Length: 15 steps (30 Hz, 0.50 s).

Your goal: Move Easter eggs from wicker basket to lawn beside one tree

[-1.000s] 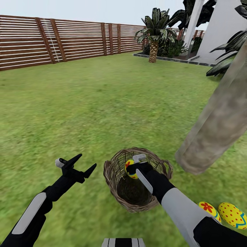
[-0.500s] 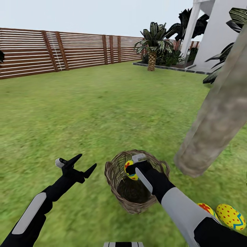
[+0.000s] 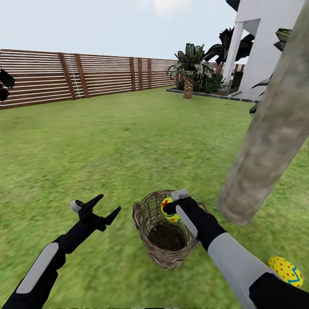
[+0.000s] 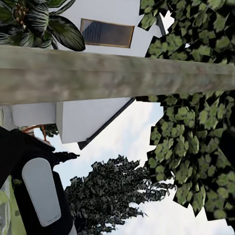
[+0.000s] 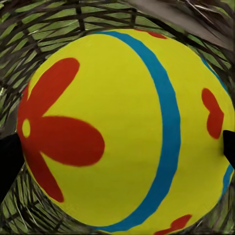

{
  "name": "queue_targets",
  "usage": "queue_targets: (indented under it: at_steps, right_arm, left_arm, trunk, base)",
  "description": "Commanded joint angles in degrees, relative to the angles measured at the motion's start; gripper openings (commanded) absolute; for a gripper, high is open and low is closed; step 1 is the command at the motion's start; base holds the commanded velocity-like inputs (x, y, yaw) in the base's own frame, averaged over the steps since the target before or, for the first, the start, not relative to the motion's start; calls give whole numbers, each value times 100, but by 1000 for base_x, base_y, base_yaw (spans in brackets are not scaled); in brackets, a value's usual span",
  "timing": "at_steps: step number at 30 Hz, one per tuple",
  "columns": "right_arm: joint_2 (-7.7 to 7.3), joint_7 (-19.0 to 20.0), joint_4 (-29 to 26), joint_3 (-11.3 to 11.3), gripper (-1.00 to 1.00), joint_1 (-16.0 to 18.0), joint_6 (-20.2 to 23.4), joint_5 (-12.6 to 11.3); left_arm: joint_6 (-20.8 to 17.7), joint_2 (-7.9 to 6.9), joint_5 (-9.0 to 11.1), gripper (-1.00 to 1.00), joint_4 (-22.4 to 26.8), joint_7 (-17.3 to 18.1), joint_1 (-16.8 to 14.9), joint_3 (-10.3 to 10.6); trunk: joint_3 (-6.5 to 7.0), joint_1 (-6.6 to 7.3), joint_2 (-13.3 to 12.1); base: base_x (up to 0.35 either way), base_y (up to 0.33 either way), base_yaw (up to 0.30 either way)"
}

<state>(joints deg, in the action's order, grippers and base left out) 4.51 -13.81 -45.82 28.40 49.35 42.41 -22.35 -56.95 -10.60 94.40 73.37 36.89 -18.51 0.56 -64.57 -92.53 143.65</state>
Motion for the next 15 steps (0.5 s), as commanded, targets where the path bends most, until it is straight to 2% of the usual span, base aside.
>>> queue_targets:
  at_steps: [1,3,12,15]
  right_arm:
    - [-3,-53,-5,17,-100,4,13,-60]
    - [-2,-51,-5,17,-100,4,13,-59]
    - [-2,-43,-5,17,-100,4,13,-83]
    - [-2,-42,-13,17,-100,4,7,-85]
  left_arm:
    - [-18,-3,0,100,-1,20,-2,6]
    - [-18,-3,5,100,-4,20,0,6]
    - [-10,3,0,100,-7,19,-3,6]
    - [-9,78,-15,100,-7,13,-3,6]
  trunk:
    - [18,5,0]
    - [62,11,-3]
    - [262,34,-15]
    - [328,41,-19]
  base:
    - [-275,0,0]
    - [-248,0,0]
    - [-6,0,0]
    - [0,0,0]
